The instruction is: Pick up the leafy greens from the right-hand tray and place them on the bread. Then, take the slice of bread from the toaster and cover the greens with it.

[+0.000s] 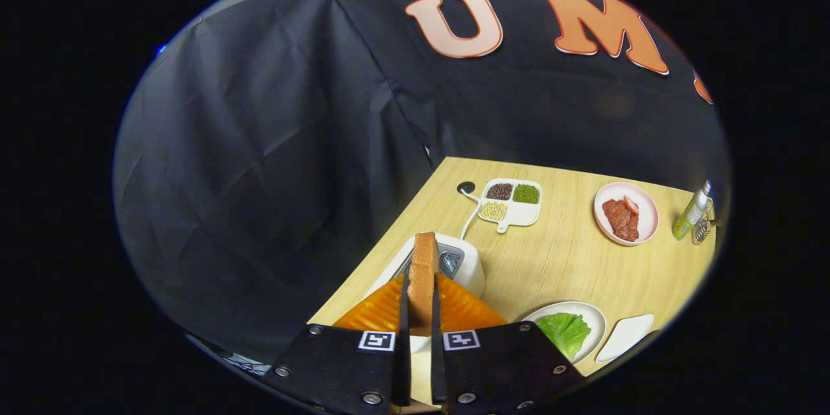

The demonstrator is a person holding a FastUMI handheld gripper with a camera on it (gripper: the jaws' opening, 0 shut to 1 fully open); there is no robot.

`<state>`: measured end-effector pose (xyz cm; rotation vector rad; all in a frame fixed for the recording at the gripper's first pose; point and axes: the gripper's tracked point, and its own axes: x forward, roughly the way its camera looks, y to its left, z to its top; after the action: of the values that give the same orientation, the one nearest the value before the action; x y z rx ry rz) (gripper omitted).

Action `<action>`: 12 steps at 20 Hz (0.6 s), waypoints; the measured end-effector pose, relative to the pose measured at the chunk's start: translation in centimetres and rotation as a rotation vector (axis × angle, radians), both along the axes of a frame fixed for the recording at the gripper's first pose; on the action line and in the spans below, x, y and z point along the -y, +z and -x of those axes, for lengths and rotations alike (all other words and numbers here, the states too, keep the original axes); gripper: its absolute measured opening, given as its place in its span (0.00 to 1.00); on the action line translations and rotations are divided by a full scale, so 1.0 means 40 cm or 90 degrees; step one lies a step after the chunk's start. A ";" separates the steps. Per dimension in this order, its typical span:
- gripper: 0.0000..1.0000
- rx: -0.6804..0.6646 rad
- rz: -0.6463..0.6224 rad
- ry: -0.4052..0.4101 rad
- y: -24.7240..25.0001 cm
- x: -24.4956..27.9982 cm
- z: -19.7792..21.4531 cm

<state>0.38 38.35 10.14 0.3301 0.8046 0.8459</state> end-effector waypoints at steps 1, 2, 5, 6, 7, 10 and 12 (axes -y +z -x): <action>0.12 0.006 -0.013 -0.005 0.014 0.019 0.005; 0.12 0.011 -0.021 -0.006 0.020 0.038 0.015; 0.13 0.018 -0.039 -0.007 0.021 0.097 0.044; 0.13 0.013 -0.041 -0.008 0.012 0.120 0.058; 0.13 0.009 -0.049 -0.014 0.009 0.143 0.068; 0.13 0.004 -0.064 -0.034 0.000 0.216 0.081; 0.13 0.009 -0.069 -0.044 -0.018 0.255 0.085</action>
<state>-3.01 28.15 9.44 0.4445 0.7325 0.8276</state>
